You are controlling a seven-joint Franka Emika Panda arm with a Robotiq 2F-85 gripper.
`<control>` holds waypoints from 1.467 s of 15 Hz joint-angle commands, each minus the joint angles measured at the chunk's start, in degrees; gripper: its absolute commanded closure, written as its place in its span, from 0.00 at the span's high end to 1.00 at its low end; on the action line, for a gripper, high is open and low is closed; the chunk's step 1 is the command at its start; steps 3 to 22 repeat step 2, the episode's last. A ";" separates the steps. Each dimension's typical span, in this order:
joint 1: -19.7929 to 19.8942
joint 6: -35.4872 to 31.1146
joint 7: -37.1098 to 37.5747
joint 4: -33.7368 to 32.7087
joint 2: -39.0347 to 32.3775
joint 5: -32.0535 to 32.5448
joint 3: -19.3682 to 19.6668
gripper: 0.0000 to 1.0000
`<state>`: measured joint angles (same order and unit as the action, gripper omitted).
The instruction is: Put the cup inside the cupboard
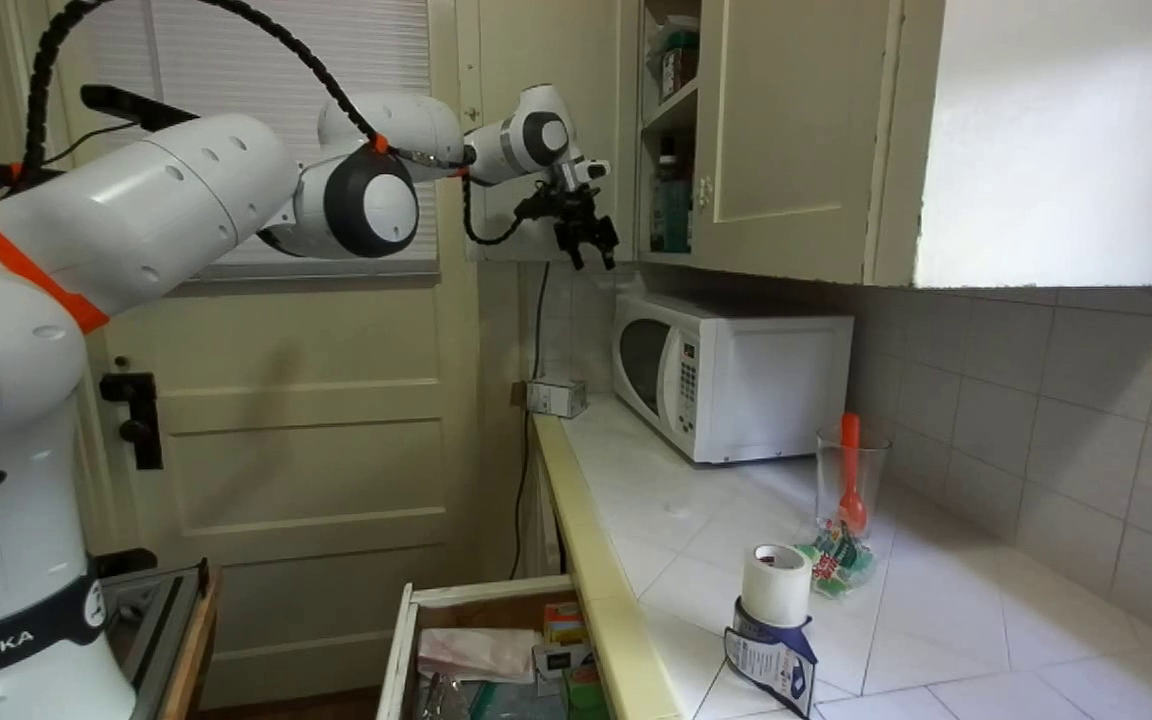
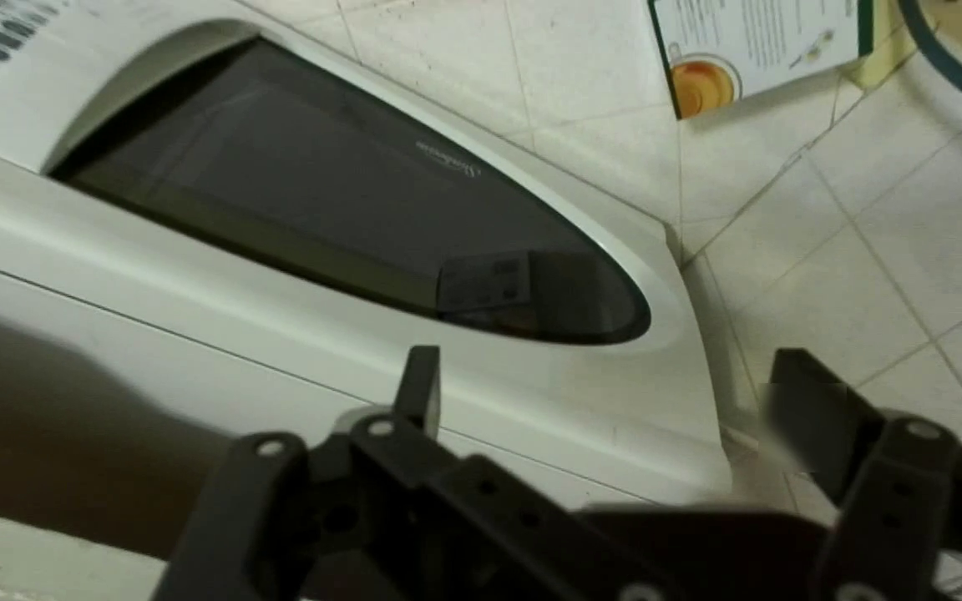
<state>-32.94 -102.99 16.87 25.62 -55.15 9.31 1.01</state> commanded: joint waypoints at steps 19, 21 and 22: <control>0.22 2.84 -0.01 0.45 1.03 0.00 0.13 1.00; 0.22 2.84 -0.01 0.45 1.03 0.00 0.13 1.00; 0.22 2.84 -0.01 0.45 1.03 0.00 0.13 1.00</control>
